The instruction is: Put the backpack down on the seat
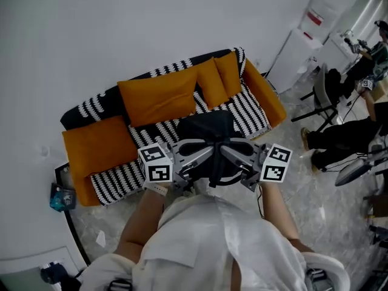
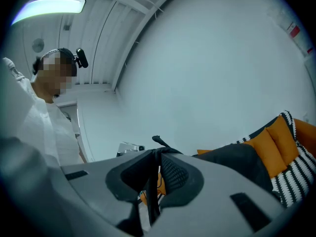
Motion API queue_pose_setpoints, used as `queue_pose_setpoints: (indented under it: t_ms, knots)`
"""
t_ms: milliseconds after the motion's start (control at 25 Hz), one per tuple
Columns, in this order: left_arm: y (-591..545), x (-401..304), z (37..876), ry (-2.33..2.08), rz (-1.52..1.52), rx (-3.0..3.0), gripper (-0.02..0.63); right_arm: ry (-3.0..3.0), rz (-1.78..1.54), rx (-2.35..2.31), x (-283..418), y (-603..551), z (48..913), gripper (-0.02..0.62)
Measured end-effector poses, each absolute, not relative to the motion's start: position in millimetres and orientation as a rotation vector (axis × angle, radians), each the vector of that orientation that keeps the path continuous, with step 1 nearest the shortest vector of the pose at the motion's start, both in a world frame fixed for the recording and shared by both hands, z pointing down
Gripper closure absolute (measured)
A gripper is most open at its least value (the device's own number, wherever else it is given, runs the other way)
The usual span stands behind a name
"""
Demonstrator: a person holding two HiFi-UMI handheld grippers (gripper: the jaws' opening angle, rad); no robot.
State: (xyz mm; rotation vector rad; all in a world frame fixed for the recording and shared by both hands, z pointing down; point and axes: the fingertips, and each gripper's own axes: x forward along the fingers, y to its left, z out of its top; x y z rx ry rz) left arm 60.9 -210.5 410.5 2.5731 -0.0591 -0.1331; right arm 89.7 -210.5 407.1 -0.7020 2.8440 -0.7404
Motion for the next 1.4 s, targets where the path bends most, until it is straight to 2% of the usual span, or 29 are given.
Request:
queue_pose_setpoints:
  t_ms: [160,600,1160,1400]
  knots:
    - [-253.0,57.3,412.5,-0.096,-0.119,2.607,0.558,2.852,-0.700,-0.692,86.7,-253.5,410.5,0.537]
    - [-380.4,42.2,436.6,-0.298,-0.101,2.499,0.558,2.877,-0.892,-0.601,69.2,-385.4,437.8,0.535]
    - [-457.7,38.8,531.2,-0.589,-0.071,2.212,0.558,3.041,-1.167,-0.508,63.6,-466.2,531.7,0.532]
    - [-484.4,46.8,574.3,-0.696,0.061,2.171,0.558,3.070,-1.254,-0.596,70.4,-493.2,574.4,0.529]
